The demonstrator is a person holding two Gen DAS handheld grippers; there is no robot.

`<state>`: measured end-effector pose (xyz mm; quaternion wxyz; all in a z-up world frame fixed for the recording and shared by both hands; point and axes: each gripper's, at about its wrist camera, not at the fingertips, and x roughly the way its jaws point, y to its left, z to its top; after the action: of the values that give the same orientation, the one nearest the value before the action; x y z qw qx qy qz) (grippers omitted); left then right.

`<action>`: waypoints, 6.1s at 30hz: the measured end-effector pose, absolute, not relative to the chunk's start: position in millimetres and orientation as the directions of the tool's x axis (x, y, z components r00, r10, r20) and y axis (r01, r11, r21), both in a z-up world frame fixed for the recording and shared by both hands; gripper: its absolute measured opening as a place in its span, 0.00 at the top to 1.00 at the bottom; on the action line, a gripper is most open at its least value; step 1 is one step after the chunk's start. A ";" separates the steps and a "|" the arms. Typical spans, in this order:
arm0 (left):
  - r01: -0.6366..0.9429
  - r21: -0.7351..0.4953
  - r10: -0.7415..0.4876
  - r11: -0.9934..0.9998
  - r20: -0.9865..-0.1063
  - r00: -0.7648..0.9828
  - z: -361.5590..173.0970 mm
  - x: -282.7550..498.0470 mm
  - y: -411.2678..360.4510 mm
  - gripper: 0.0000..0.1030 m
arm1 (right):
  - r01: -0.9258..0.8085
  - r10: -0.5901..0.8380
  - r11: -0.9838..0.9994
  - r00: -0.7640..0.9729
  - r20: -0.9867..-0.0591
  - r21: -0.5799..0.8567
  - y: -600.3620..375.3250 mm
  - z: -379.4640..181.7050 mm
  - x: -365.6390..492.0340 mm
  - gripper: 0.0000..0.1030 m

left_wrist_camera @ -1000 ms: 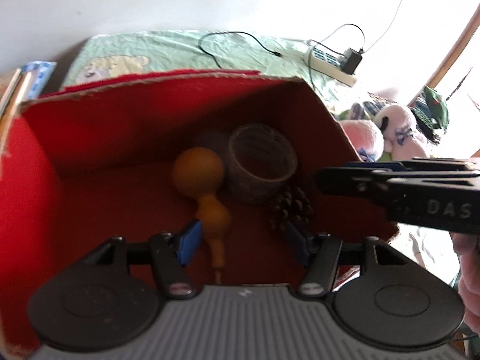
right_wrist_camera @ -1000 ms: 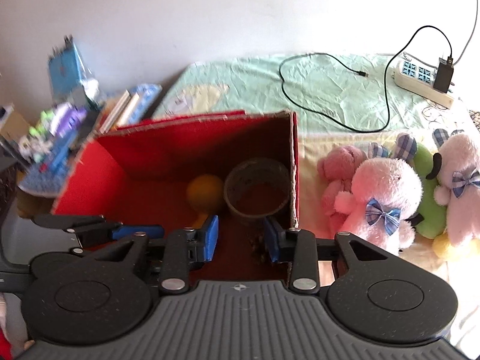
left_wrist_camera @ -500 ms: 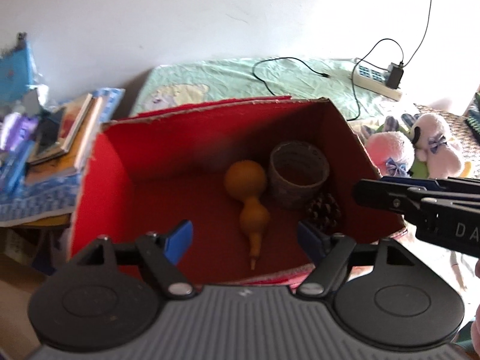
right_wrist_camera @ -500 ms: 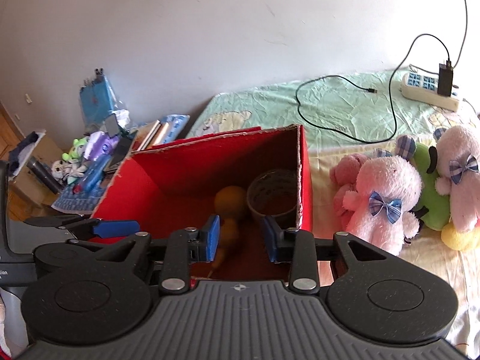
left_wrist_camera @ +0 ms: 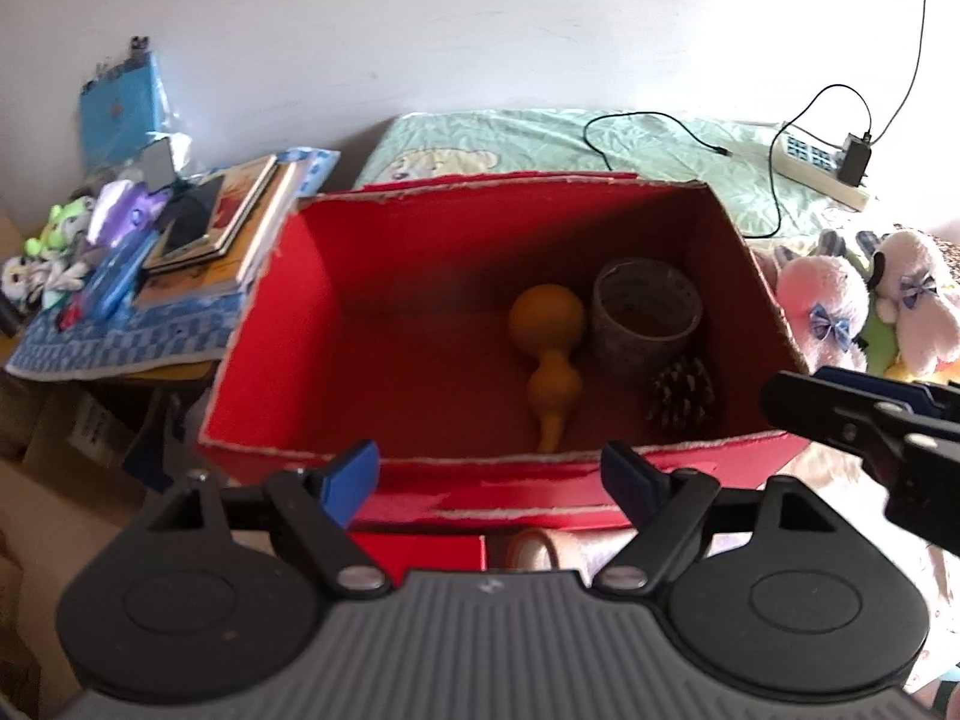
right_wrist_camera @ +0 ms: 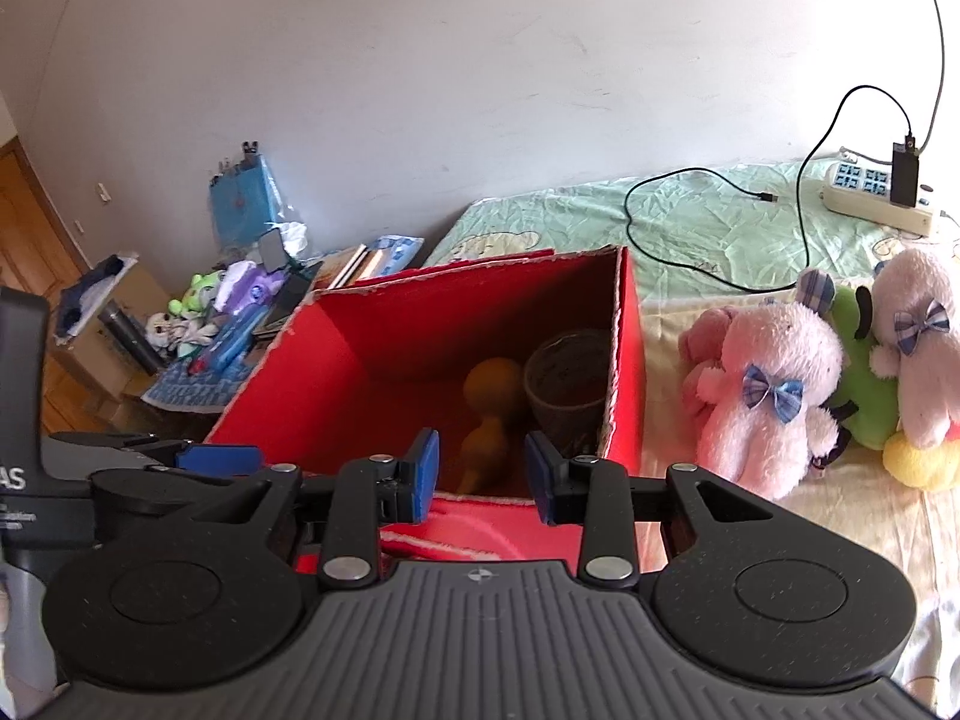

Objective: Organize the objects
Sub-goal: 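Withdraw the right gripper up out of the red box, then lower the right gripper to the beige strap with red ribbon beside the box, then close the right gripper on the ribbon-tied middle of the beige strap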

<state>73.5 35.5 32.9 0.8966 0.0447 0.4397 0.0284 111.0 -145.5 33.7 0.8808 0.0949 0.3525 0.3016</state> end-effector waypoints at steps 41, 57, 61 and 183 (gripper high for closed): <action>0.016 0.096 0.075 0.995 -0.858 0.508 -17.9 50.7 84.4 0.17 | -0.289 0.606 0.795 0.355 -0.711 0.533 -107.2 -26.1 93.1 0.62; 0.244 -0.120 -0.229 0.962 -0.841 0.490 -28.9 30.7 125.1 0.18 | -0.216 0.538 0.843 0.340 -0.771 0.493 -84.3 -38.9 90.0 0.59; 0.249 -0.140 -0.245 0.958 -0.850 0.466 -35.6 33.8 123.8 0.18 | -0.231 0.515 0.857 0.328 -0.792 0.461 -75.2 -40.8 91.7 0.58; 0.420 -0.089 -0.203 0.903 -0.950 0.235 -89.9 62.0 -25.9 0.09 | -0.061 0.658 0.741 0.263 -0.706 0.668 -147.8 -75.2 88.2 0.61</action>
<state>62.0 -25.9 -89.9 0.7805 0.0927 0.5852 -0.1996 88.2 -147.9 -75.2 0.7484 0.2676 0.5573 0.2402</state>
